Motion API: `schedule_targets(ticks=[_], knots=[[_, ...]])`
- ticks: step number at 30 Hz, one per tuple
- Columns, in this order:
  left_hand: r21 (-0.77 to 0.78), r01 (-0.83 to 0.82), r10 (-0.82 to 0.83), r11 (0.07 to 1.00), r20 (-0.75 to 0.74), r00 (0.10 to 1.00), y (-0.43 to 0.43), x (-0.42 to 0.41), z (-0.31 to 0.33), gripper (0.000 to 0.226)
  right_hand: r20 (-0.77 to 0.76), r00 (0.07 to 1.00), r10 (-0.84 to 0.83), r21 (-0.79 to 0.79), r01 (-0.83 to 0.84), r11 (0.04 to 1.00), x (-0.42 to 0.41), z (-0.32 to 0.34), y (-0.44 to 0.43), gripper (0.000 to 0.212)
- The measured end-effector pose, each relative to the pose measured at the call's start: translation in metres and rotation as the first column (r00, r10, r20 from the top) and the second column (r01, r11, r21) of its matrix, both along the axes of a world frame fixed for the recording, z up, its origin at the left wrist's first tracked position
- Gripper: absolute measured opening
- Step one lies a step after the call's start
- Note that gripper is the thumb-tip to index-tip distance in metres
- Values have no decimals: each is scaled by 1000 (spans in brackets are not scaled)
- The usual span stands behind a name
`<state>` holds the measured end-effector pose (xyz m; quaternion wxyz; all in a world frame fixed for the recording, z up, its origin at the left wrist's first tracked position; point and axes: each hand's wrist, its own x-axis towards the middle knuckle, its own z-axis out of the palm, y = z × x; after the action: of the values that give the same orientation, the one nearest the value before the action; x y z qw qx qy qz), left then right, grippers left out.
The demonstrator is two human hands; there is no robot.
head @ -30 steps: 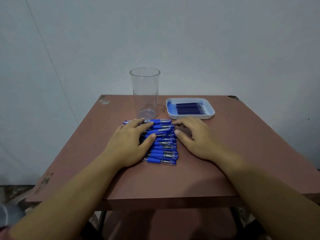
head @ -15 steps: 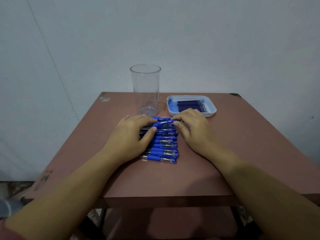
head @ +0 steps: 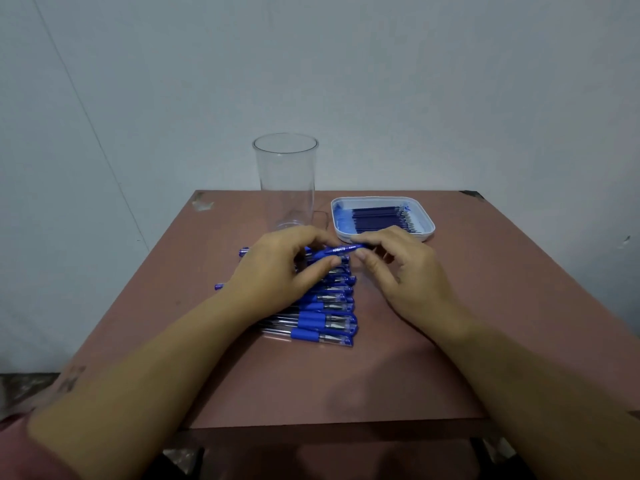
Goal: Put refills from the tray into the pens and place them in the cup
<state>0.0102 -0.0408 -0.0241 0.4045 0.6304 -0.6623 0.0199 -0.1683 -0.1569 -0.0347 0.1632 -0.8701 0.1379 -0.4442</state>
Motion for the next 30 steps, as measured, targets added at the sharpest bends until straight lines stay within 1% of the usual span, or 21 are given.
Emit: schedule_targets(ticks=[3, 5, 10, 13, 16, 19, 22, 24, 27, 30], knots=[[-37, -30, 29, 999, -17, 999, 0, 0, -2, 19, 6, 1000, 3, -56, -2, 998, 2, 0, 1, 19], [-65, -38, 39, 997, 15, 999, 0, 1, -4, 18, 9, 1000, 6, -57, -6, 998, 2, 0, 1, 18], [-151, -7, 30, 988, 152, 988, 1, 0, -3, 17, 33, 999, 5, -50, -4, 999, 2, -1, 3, 17], [-211, -40, 95, 977, 258, 962, 3, -1, -3, 24, 40, 999, 15, -73, -12, 997, 1, 1, 6, 18], [-230, -85, 158, 969, 319, 935, 5, -4, -3, 32, 40, 999, 21, -83, -17, 996, 0, 1, 7, 19], [-195, -96, 155, 976, 312, 937, 5, -5, -3, 35, 36, 999, 28, -73, -25, 997, 0, 1, 8, 17], [-150, -115, 147, 982, 223, 964, 5, -1, -3, 39, 49, 998, 31, -88, -26, 996, -3, 3, 8, 15], [-122, -115, 140, 986, 230, 963, 5, 2, -3, 40, 36, 999, 34, -78, -31, 996, -4, 3, 9, 12], [-59, -67, 80, 996, 280, 956, 4, 4, -2, 37, -10, 999, 39, -53, -40, 998, -6, 4, 7, 12], [-12, 3, 0, 1000, 222, 975, 2, 6, 0, 31, -12, 1000, 2, 40, -2, 999, -17, 9, 2, 11]])
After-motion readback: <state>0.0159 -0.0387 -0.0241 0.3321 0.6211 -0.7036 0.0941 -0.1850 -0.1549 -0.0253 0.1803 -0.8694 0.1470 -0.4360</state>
